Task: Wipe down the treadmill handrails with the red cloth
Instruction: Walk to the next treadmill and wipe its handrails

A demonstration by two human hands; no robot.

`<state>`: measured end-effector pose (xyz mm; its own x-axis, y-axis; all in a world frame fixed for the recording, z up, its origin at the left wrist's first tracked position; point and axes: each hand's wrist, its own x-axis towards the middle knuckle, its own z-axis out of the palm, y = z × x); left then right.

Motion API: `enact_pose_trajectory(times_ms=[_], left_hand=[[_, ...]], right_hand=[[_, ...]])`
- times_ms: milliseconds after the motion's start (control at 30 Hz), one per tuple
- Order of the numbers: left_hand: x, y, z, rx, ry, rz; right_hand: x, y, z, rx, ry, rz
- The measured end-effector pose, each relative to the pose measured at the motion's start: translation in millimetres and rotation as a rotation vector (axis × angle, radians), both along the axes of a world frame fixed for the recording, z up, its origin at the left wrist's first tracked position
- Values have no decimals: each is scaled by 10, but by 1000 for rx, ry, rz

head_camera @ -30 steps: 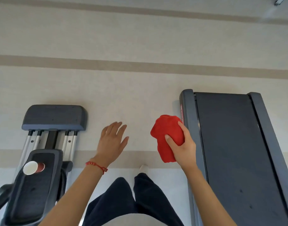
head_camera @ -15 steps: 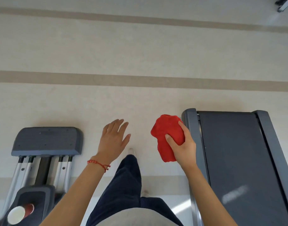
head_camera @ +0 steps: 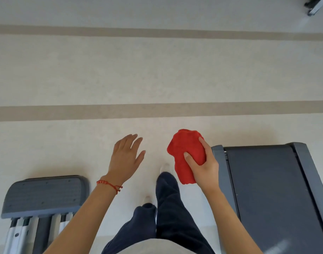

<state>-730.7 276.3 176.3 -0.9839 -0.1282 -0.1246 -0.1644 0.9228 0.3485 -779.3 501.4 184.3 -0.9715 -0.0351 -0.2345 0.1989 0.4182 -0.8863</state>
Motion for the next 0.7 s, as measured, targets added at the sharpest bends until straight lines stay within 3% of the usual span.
enact_pose_trajectory(times_ms=[700], left_hand=[[-3350, -476, 51, -24, -20, -75]], right_hand=[[-3247, -484, -14, -36, -16, 18]])
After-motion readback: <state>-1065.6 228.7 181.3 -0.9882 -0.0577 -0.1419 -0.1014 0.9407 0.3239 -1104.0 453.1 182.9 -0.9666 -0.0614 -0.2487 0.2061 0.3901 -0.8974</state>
